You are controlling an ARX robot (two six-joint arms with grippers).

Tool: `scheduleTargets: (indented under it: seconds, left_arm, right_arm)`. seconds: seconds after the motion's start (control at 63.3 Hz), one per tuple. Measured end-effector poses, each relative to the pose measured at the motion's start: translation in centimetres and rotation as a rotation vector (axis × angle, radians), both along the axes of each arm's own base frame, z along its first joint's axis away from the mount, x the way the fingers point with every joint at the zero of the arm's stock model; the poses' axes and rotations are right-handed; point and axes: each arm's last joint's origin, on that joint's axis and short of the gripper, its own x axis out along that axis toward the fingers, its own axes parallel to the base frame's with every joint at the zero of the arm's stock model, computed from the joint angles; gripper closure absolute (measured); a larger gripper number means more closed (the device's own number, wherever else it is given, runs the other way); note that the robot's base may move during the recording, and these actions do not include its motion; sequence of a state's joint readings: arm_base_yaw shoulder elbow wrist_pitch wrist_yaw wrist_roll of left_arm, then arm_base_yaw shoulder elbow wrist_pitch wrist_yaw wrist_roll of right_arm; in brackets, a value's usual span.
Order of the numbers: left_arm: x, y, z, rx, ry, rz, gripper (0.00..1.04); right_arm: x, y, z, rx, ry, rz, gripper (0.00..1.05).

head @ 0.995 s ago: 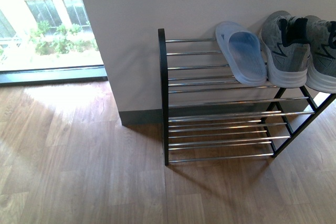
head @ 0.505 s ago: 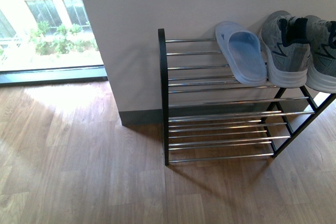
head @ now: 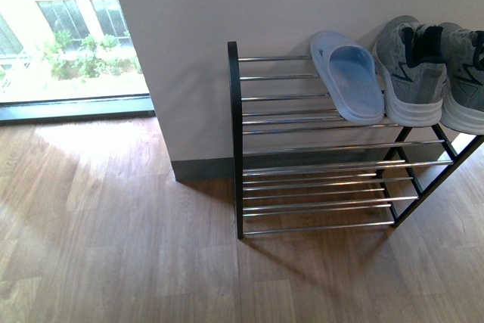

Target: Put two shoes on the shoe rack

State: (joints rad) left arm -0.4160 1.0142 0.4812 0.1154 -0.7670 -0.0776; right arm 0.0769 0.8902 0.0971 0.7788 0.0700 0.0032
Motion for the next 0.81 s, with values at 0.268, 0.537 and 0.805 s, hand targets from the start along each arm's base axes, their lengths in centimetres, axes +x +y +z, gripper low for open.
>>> scheduleTargets:
  seconds: [0.268,0.537,0.805]
  left_arm:
    - [0.0,0.0,0.0,0.000,0.000,-0.001,1.03]
    - [0.0,0.0,0.0,0.000,0.001,0.000,1.03]
    - [0.0,0.0,0.0,0.000,0.000,0.000,1.03]
  right_arm:
    - [-1.7,-1.0,-1.3,0.001,0.002,-0.005,1.03]
    - [-2.8,-1.0,-0.6,0.001,-0.018,-0.004,1.03]
    - [-3.7,-1.0,-0.3,0.001,-0.028,-0.005,1.03]
